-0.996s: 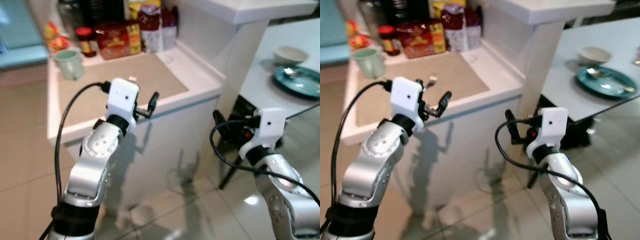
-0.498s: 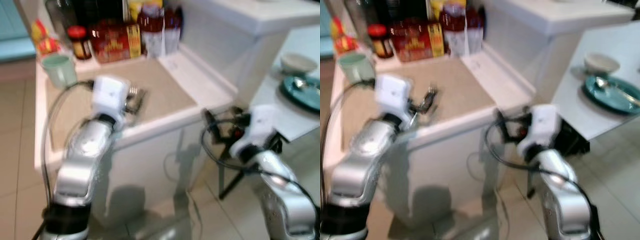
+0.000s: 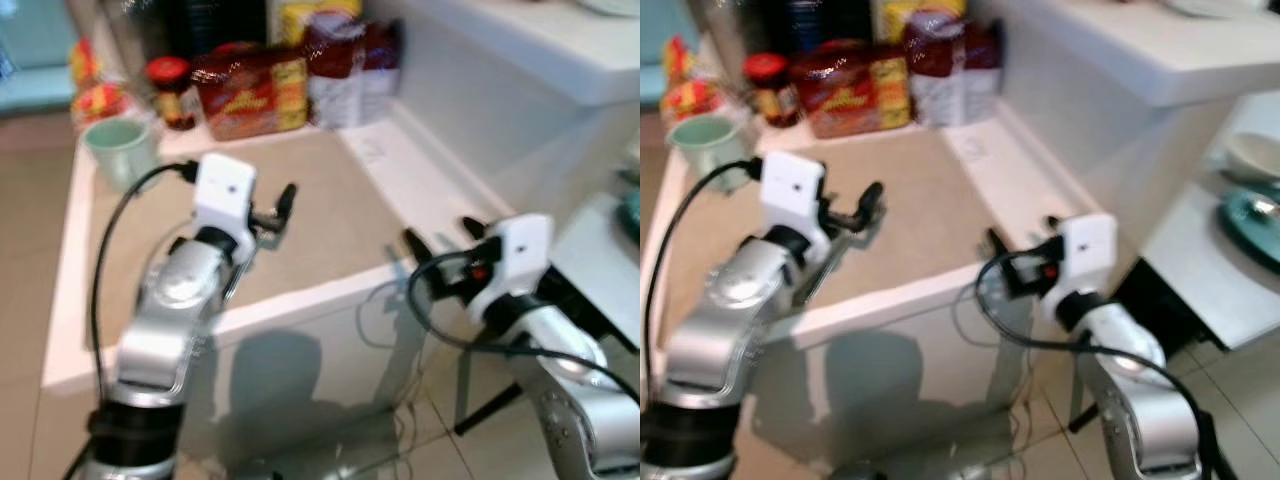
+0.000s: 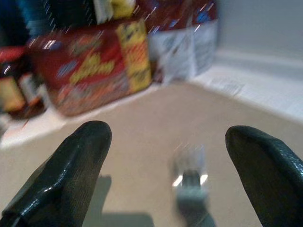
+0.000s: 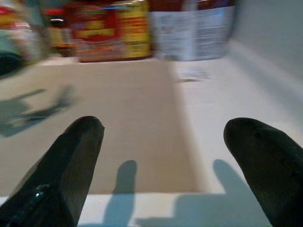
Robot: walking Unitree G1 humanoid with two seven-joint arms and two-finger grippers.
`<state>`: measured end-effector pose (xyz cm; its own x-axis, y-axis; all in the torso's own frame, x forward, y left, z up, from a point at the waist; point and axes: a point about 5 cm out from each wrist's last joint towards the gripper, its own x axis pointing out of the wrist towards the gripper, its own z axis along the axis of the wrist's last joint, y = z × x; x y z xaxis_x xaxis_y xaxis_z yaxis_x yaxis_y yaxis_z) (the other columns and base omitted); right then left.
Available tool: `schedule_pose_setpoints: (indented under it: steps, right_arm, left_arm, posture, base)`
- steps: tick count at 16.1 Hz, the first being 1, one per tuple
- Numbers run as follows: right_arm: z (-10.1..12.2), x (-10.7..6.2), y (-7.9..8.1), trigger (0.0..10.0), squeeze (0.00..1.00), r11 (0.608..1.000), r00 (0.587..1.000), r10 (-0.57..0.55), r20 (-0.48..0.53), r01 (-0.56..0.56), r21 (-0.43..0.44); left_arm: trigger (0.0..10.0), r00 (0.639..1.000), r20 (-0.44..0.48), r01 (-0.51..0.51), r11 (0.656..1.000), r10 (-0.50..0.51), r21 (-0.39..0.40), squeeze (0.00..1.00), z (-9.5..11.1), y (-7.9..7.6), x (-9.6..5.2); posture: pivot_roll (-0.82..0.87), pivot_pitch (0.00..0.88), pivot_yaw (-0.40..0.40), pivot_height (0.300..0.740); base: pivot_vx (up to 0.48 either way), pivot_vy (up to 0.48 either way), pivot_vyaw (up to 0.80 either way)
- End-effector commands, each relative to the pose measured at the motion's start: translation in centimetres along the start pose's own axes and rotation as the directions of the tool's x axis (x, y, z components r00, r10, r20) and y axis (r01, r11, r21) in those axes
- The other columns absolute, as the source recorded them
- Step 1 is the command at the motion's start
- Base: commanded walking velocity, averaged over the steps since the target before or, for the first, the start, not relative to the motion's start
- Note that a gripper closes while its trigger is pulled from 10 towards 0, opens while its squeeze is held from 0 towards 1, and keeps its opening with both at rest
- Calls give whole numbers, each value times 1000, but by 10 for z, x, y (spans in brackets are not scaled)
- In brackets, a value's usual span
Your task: Setting the table
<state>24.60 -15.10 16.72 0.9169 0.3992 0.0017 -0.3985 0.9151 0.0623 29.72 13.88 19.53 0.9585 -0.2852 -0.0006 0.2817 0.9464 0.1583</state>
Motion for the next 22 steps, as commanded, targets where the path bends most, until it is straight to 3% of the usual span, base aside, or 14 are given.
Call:
schedule_pose_setpoints:
  steps: [1, 2, 5, 7, 8, 9, 11, 13, 18, 22]
  right_arm:
    - [4, -6, -2, 10000, 0, 1000, 1000, 10, 7, -10, -10]
    - [4, -8, -2, 10000, 0, 1000, 1000, 26, 2, -26, -14]
    - [3, -14, -3, 10000, 0, 997, 996, 81, -22, -81, -14]
    - [1, -20, 4, 10000, 0, 979, 976, 206, -70, -206, 6]
    - [-1, -24, 8, 10000, 0, 964, 959, 264, -100, -265, 9]
    - [-1, -26, 9, 10000, 0, 958, 952, 285, -112, -286, 11]
    - [-5, -33, 13, 10000, 0, 936, 924, 349, -159, -350, 22]
    - [-5, -35, 14, 10000, 0, 931, 916, 362, -174, -363, 28]
    - [-4, -39, 9, 10000, 0, 942, 923, 335, -187, -334, 38]
    - [-4, -41, 9, 10000, 0, 942, 922, 335, -193, -333, 43]
  left_arm:
    - [10000, 999, -4, 39, 999, -39, -19, 663, 1, -4, 0]
    - [10000, 997, -18, 69, 997, -69, -34, 1000, 1, -5, 0]
    - [10000, 980, -76, 175, 978, -184, -110, 1000, 0, -11, -1]
    - [10000, 969, -123, 200, 974, -213, -106, 1000, -4, -12, 4]
    - [10000, 962, -153, 216, 972, -228, -89, 600, -7, -12, 9]
    - [10000, 959, -174, 211, 974, -222, -79, 0, -9, -11, 12]
    - [10000, 947, -213, 222, 969, -241, -105, 0, -13, -10, 25]
    - [10000, 940, -241, 225, 970, -242, -95, 0, -17, -9, 28]
    - [10000, 921, -306, 214, 970, -241, -118, 0, -24, -4, 28]
    - [10000, 924, -300, 214, 970, -239, -115, 0, -19, -1, 23]
  posture:
    - [40, 13, -12, 740]
    - [40, 10, -11, 740]
    - [36, 3, -8, 740]
    - [36, 2, -9, 740]
    - [34, 1, -13, 740]
    - [31, 3, -11, 740]
    - [27, 6, -11, 740]
    - [17, 10, -5, 740]
    - [8, 16, 10, 740]
    - [7, 22, 9, 740]
  base:
    - [0, 0, 0]
    - [0, 0, 0]
    - [0, 0, 0]
    - [0, 0, 0]
    - [0, 0, 0]
    - [0, 0, 0]
    - [0, 0, 0]
    - [0, 0, 0]
    - [0, 0, 0]
    - [0, 0, 0]
